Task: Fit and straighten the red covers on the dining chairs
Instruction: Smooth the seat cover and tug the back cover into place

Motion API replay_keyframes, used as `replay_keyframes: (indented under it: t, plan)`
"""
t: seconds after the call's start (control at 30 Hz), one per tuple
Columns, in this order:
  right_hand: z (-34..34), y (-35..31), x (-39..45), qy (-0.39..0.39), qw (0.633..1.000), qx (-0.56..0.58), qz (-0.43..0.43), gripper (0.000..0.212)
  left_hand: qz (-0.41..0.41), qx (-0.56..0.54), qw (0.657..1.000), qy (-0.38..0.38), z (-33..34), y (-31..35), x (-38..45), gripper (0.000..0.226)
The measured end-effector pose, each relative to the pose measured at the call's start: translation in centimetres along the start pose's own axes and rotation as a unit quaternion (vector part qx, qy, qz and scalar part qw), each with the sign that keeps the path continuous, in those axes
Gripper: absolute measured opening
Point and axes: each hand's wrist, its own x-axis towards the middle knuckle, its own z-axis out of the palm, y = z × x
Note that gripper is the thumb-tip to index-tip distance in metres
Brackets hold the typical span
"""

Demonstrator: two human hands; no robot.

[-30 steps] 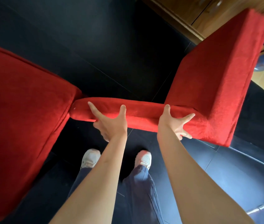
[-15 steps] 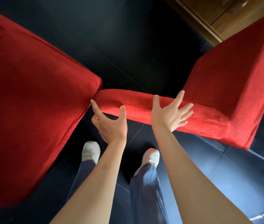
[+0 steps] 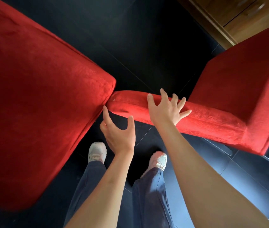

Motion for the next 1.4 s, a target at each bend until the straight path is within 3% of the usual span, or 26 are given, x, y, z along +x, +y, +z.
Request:
replay_keyframes:
  t: [0.33, 0.8, 1.4]
  plan:
    - [0.4, -0.3, 0.1, 0.01, 0.999, -0.031, -0.013, 0.061, -0.027, 0.0, 0.999, -0.021, -0.4, -1.9, 0.8, 0.077]
    - [1.2, -0.2, 0.5, 0.057, 0.998, -0.032, -0.012, 0.061, -0.034, -0.084, 0.996, -0.016, 2.0, -1.3, 1.8, 0.076]
    - [0.3, 2.0, 1.6, 0.084, 0.975, -0.093, -0.182, 0.071, -0.09, -0.22, 0.971, 0.024, 5.3, 0.9, 4.2, 0.106]
